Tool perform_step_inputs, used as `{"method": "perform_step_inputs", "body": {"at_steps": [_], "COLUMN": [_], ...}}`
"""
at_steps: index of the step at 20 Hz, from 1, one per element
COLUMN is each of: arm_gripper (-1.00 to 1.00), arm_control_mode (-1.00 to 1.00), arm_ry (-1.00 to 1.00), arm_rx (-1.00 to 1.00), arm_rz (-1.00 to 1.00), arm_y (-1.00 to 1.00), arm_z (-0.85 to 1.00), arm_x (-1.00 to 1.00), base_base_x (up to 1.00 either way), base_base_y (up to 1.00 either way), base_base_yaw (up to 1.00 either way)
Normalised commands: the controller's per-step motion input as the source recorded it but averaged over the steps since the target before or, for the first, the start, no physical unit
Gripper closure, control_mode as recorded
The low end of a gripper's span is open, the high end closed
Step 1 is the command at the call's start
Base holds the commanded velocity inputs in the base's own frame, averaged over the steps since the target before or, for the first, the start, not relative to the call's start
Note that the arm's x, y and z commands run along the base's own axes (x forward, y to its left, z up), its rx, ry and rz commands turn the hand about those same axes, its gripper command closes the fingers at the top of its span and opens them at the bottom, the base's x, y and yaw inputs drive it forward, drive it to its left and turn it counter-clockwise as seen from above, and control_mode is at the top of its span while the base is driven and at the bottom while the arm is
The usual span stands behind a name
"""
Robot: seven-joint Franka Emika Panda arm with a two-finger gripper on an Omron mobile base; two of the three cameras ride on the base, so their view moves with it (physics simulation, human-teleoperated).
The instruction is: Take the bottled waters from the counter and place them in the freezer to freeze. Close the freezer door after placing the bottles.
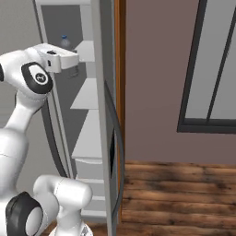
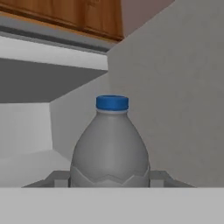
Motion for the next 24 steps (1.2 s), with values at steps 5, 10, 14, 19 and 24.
{"method": "perform_step_inputs", "body": {"at_steps": [5, 10, 14, 19, 24], "arm_gripper": [1.00, 1.00, 1.00, 1.00, 1.00], "arm_control_mode": [-1.00, -1.00, -1.00, -1.00, -1.00], "arm_ry": [0.08, -0.01, -0.11, 0.00, 0.02], "arm_rx": [0.00, 0.00, -0.03, -0.01, 0.00], "arm_rz": [0.17, 0.18, 0.18, 0.04, 0.00], "arm_y": [0.02, 0.02, 0.11, 0.06, 0.00], "arm_z": [0.11, 0.04, 0.11, 0.04, 0.01], "arm_x": [0.71, 0.30, 0.05, 0.18, 0.45], "base_base_x": [0.00, 0.00, 0.00, 0.00, 0.00], "base_base_y": [0.00, 0.00, 0.00, 0.00, 0.00], "base_base_yaw": [0.00, 0.00, 0.00, 0.00, 0.00]}}
